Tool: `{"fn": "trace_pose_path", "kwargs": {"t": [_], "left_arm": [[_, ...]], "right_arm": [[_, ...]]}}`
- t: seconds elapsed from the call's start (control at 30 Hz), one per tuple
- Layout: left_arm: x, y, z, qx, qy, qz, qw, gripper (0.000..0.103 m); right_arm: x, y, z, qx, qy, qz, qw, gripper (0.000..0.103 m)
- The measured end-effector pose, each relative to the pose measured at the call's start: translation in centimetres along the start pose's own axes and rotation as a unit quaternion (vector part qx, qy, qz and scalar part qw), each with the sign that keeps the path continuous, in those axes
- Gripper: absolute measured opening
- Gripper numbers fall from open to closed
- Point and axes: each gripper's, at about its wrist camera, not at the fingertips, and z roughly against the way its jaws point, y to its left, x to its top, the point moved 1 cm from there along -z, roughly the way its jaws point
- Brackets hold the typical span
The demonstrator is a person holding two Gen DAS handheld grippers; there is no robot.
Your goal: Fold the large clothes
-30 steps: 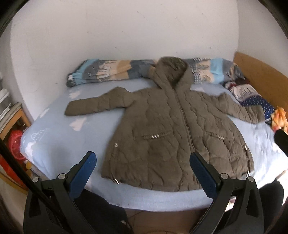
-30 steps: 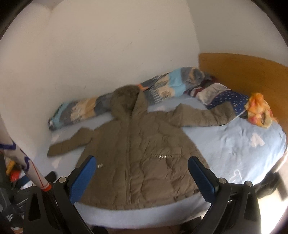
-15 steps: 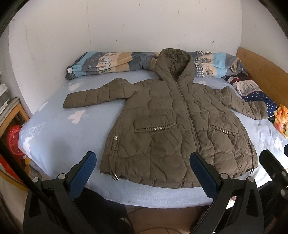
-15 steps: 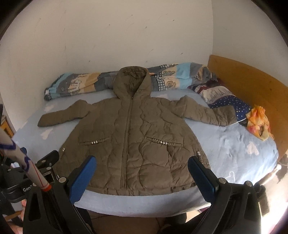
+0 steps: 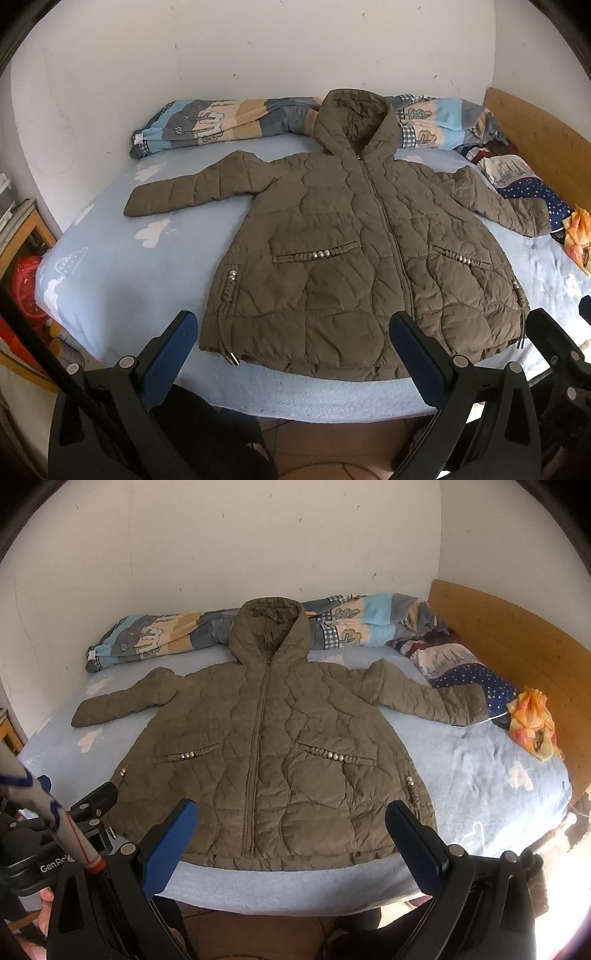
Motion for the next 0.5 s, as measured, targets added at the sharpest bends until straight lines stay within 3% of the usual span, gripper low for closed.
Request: {"fn": "trace_pose_path", "kwargs": {"t": [0.5], "left_arm": [[-0.42,0.16,-0.38,0.0,0.005,-0.003,1.0,0.103]], "right_arm": [[-0.69,0.05,-0.74,0.002,0.011,0.003,1.0,0.103]]}}
